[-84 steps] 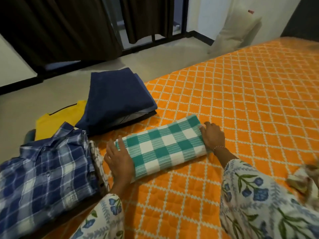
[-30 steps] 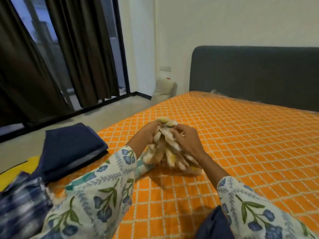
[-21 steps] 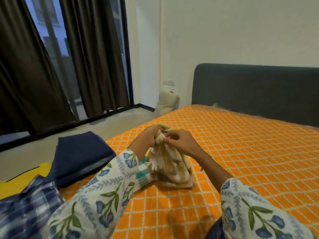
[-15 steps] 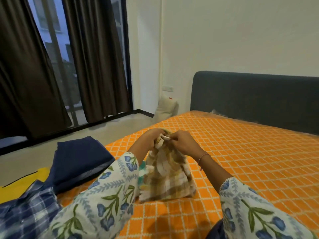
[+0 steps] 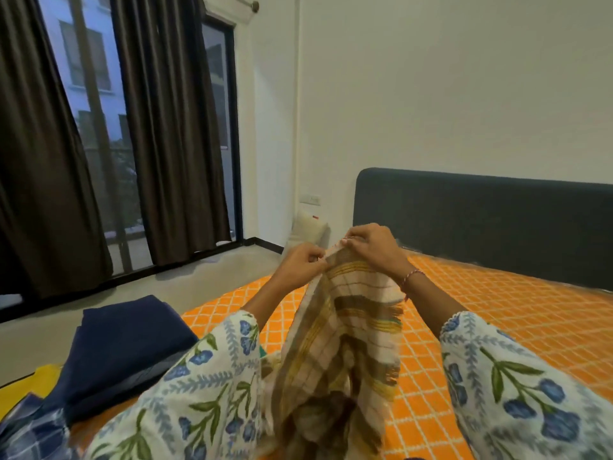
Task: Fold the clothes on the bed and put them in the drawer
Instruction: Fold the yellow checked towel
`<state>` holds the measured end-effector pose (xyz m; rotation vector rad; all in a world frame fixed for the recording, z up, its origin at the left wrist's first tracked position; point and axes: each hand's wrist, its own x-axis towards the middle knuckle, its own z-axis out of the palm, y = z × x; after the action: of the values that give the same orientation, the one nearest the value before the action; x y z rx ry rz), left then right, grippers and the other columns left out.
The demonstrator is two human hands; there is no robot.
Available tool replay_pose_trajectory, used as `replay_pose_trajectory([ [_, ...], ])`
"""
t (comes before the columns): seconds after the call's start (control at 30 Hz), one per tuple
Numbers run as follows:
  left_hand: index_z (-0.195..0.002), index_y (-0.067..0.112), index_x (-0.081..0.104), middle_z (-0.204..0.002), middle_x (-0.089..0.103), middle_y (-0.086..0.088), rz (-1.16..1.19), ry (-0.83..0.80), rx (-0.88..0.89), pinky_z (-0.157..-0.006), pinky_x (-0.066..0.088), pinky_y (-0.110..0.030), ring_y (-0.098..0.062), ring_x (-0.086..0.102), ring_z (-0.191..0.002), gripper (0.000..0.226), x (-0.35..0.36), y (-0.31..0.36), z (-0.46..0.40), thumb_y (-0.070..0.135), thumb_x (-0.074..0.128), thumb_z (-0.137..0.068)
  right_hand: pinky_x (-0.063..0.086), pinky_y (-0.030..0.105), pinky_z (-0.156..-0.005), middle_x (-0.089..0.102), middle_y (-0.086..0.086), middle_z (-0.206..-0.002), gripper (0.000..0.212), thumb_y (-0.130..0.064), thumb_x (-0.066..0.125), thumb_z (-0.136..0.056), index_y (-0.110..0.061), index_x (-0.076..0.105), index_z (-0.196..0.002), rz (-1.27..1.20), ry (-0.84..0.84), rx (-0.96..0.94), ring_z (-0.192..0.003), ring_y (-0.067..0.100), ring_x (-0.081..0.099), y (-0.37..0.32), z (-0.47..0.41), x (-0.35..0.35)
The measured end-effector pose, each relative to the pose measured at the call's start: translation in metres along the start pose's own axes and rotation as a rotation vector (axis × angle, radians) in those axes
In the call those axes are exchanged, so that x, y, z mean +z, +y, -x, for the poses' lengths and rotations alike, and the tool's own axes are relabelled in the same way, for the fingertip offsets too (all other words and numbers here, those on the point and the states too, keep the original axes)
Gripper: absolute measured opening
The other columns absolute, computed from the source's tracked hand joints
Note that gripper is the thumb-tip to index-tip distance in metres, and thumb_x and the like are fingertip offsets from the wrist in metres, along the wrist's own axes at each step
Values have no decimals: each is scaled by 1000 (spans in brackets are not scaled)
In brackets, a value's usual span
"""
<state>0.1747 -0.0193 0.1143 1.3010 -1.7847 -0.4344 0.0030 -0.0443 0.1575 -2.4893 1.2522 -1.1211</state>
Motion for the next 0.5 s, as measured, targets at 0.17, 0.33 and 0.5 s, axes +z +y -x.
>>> replay_pose_trajectory([
  [0.17,-72,15,65,-70,61,-1,-295,125,-85,-61,38,-32,-22,56,-71,22,29,-18,4,26,56,-88,47,21,-76,66,0,-89,21,-21,58,-93,-9,75,-98,-74,20,39,-85,14,59,12,-8,-23],
  [0.33,-49,19,41,-47,34,6,-66,264,-246,-52,23,-31,-17,40,-57,46,35,-74,6,29,63,-88,53,31,-75,67,2,-85,22,-18,55,-93,-10,75,-95,-79,229,214,-86,18,62,47,-8,-46],
  [0.5,-53,17,47,-50,40,7,161,256,-294,-52,30,-26,-9,38,-54,37,21,-42,-11,23,64,-85,52,31,-78,71,7,-92,21,-17,57,-91,-8,75,-97,13,220,278,-90,22,64,62,-4,-36],
])
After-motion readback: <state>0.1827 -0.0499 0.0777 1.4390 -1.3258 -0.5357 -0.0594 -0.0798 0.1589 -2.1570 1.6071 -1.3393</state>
